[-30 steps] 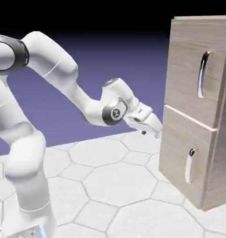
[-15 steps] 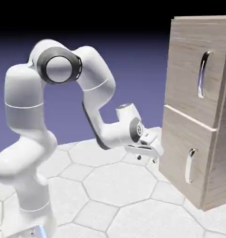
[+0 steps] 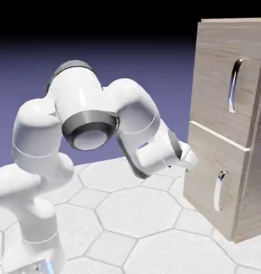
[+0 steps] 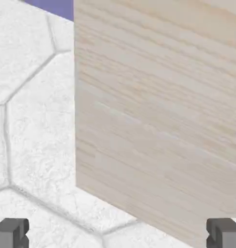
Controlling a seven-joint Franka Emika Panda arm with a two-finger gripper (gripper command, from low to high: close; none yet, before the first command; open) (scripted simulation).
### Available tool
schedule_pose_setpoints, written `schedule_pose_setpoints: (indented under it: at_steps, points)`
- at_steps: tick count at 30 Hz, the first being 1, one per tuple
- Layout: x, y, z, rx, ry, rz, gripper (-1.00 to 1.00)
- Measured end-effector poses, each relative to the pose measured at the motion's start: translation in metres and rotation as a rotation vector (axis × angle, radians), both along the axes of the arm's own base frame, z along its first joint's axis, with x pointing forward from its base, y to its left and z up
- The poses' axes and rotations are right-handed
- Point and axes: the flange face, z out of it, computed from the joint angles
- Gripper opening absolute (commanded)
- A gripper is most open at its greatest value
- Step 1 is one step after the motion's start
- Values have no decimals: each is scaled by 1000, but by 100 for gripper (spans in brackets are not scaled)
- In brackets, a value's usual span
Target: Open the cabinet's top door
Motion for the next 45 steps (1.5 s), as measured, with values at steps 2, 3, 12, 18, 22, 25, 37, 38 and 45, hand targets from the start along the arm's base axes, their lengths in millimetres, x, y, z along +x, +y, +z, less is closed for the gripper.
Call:
schedule_pose_setpoints:
  at_steps: [2,3,12,18,22,25,37,38,45]
  points:
    - [5,-16,25,31,-85,-23,100]
    - [7,-25,39,46,-131,-37,100]
    - [-11,-147,186,131,-613,-235,100]
    - [-49,-159,241,314,-780,-264,100]
    - [-17,-158,241,315,-781,-264,100]
    - [1,-156,241,314,-780,-264,-100]
    - [-74,-103,241,188,-829,-564,-100]
    - [-80,-97,241,176,-833,-591,-100]
    - [-114,-52,241,95,-856,-775,-100]
